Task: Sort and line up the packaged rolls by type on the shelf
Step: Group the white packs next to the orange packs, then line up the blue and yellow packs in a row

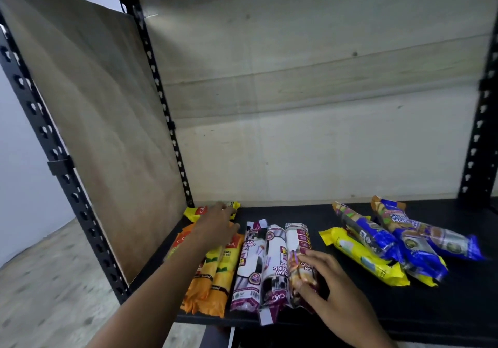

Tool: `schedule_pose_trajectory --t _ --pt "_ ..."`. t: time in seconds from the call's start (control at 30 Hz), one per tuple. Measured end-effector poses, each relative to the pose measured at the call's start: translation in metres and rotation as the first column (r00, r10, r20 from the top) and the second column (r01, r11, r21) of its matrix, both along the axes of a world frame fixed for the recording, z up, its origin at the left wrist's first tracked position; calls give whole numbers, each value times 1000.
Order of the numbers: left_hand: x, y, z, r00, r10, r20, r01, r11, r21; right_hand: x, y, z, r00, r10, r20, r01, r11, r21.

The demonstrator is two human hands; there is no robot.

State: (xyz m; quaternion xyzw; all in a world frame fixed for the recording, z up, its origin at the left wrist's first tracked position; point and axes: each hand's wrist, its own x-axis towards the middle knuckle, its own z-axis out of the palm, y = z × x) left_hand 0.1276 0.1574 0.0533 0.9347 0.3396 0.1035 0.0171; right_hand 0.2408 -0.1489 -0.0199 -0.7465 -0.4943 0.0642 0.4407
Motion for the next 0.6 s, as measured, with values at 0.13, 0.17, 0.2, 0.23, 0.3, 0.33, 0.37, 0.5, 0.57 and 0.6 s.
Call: schedule_pose_trajectory --t 0.13,0.17,0.2,0.23,0.3,0.33,0.37,0.5,0.57,0.6 --pt "18 23 -4 999 24 -42 -23 999 27 4 0 -1 998 -13 -54 14 1000 19" --pt "21 29 -5 998 32 -59 -30 999 36 6 0 -2 998 -9 -64 11 1000 29" --pt "25 34 -5 996 44 -71 -41 998 39 8 0 -2 997 -7 -79 11 999 45" --pt "29 40 -5 995 55 -81 -52 998 41 10 0 -3 995 -7 -103 14 998 68" --pt "37 49 -4 991 72 -109 -67 996 51 13 0 -3 986 -7 -165 26 993 115" --pt "41 54 -4 989 78 -127 -72 996 54 14 -1 -4 983 -7 -186 32 991 129" --pt "44 58 -4 986 83 -146 -77 996 50 15 -1 -4 981 -9 -191 35 990 137" --pt "56 71 -8 976 94 -196 -88 995 38 16 -2 -7 994 -26 -108 37 994 107" --pt "60 73 -12 968 103 -227 -94 994 48 14 -2 -7 997 -42 -63 48 995 84" --pt "61 72 -15 963 113 -244 -102 993 56 13 -2 -7 998 -49 -42 51 996 66"
